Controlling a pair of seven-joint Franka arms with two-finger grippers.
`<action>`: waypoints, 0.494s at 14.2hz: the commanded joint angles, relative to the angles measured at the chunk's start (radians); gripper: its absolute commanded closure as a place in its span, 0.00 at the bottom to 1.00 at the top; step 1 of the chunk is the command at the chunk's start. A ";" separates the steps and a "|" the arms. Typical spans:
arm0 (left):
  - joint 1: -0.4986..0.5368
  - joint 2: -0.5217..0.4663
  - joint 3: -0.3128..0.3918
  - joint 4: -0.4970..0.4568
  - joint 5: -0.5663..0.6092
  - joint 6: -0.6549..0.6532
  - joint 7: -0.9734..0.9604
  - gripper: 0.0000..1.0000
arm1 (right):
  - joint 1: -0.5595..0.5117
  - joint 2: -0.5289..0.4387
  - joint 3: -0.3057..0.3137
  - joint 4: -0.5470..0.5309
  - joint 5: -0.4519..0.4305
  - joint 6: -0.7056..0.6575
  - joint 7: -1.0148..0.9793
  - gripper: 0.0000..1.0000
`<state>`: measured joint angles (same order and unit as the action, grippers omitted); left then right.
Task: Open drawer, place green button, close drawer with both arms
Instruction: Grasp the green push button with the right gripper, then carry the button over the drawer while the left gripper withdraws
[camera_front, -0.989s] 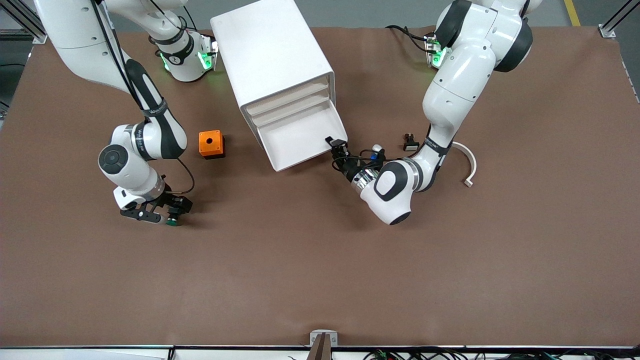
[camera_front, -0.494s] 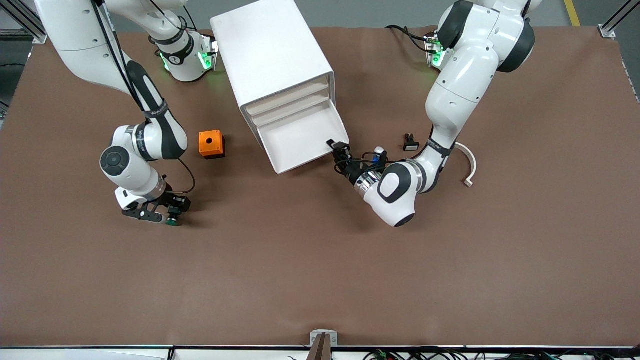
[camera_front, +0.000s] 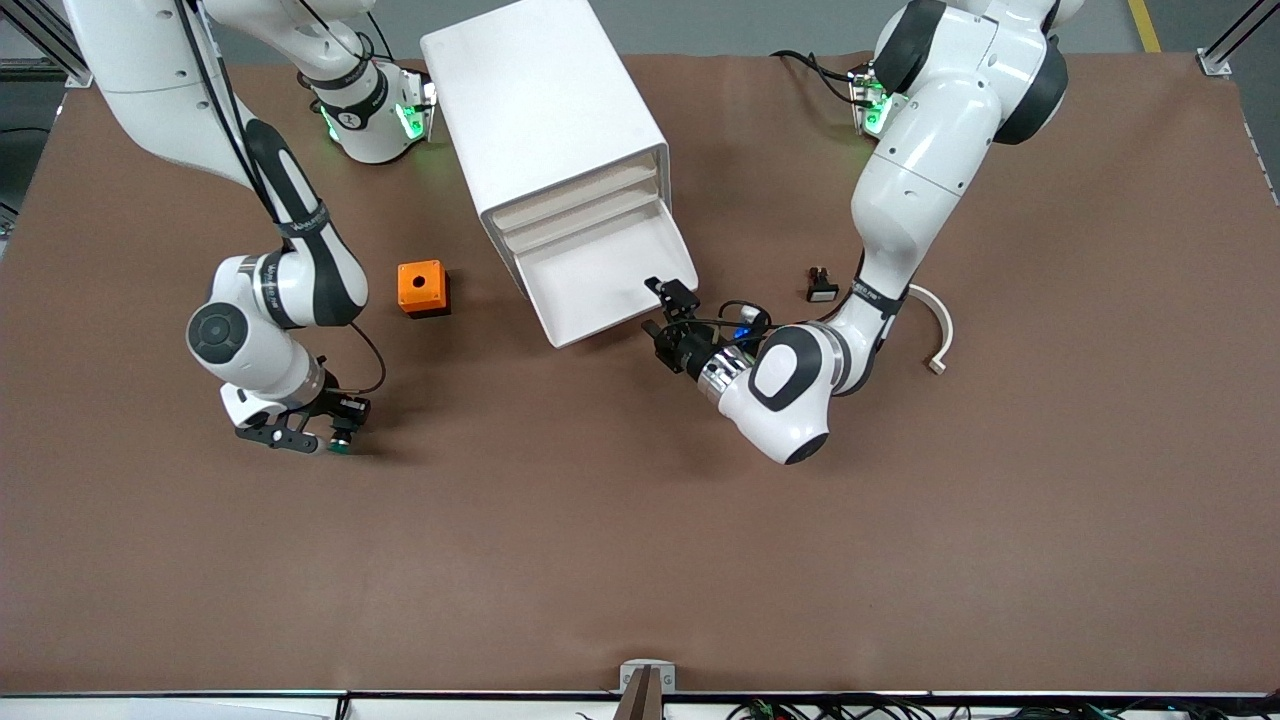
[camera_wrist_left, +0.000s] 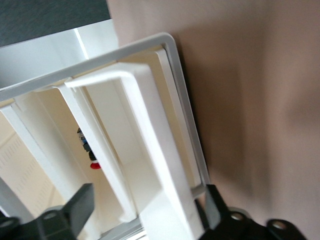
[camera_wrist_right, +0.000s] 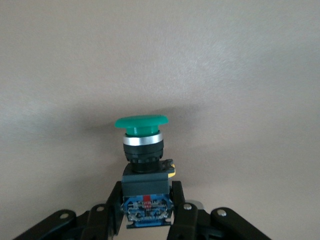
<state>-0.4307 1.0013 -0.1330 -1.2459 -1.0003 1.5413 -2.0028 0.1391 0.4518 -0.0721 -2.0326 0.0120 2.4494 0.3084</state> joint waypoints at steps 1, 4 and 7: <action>0.004 -0.003 0.015 0.060 -0.003 0.000 0.128 0.00 | 0.011 -0.083 0.018 0.096 0.006 -0.212 0.105 1.00; 0.003 -0.032 0.087 0.071 0.003 -0.001 0.394 0.00 | 0.083 -0.152 0.044 0.109 0.013 -0.279 0.288 1.00; -0.026 -0.078 0.127 0.074 0.078 0.017 0.565 0.00 | 0.146 -0.209 0.103 0.104 0.092 -0.325 0.479 1.00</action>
<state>-0.4256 0.9749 -0.0299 -1.1626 -0.9794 1.5419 -1.5284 0.2499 0.2862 0.0023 -1.9094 0.0648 2.1460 0.6743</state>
